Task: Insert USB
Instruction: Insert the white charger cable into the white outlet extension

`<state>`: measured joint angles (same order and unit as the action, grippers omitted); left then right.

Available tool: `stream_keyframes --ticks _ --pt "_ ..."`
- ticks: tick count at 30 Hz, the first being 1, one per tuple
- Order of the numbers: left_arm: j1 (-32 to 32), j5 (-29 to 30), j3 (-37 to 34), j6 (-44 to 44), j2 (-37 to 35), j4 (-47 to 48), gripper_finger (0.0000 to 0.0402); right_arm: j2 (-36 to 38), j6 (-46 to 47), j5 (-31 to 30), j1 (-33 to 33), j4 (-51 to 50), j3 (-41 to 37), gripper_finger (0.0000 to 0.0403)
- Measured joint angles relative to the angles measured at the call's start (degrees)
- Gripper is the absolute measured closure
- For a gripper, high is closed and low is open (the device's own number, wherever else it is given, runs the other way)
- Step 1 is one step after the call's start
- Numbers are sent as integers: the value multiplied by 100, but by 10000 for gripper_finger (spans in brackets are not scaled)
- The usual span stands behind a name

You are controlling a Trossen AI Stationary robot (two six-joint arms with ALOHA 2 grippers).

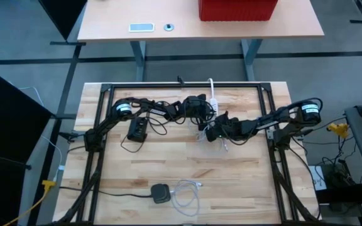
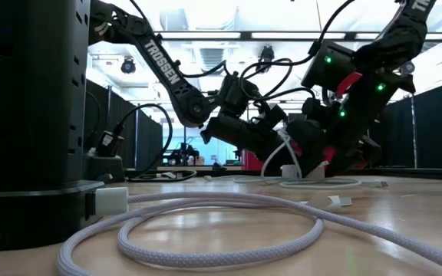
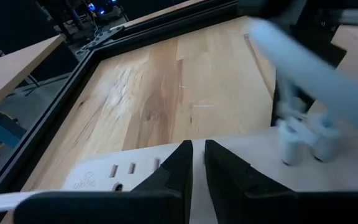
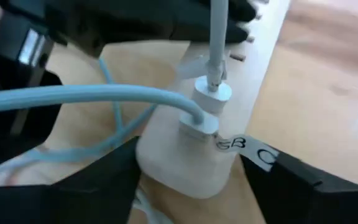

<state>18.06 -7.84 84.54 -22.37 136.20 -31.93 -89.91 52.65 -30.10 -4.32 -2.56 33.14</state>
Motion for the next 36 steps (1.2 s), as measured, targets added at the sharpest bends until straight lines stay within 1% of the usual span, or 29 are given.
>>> stream_keyframes --ticks 4,5,11,16,22,25,29,36 --pt "0 3 3 -5 -7 18 370 88 -151 -49 -69 -48 -3 209" --pt "-3 2 2 -6 -8 18 370 88 -178 -37 -71 -58 -4 212" --pt "-7 -21 3 -27 -43 88 370 94 -389 -56 -69 -269 -4 212" --pt "-13 -35 3 -112 -232 464 370 117 -382 -83 -72 -468 -36 212" --pt "-13 -35 3 -106 -457 850 370 336 -198 -203 -113 -1264 -46 212" --pt "-14 -32 -23 -109 -594 1023 370 624 -63 -187 -196 -1869 -98 212" --pt "-21 -25 -91 -102 -712 988 370 1145 248 -165 -343 -2500 -335 212" --pt "-81 -30 -132 -94 -726 1002 370 2221 816 -236 -564 -2502 -940 212"
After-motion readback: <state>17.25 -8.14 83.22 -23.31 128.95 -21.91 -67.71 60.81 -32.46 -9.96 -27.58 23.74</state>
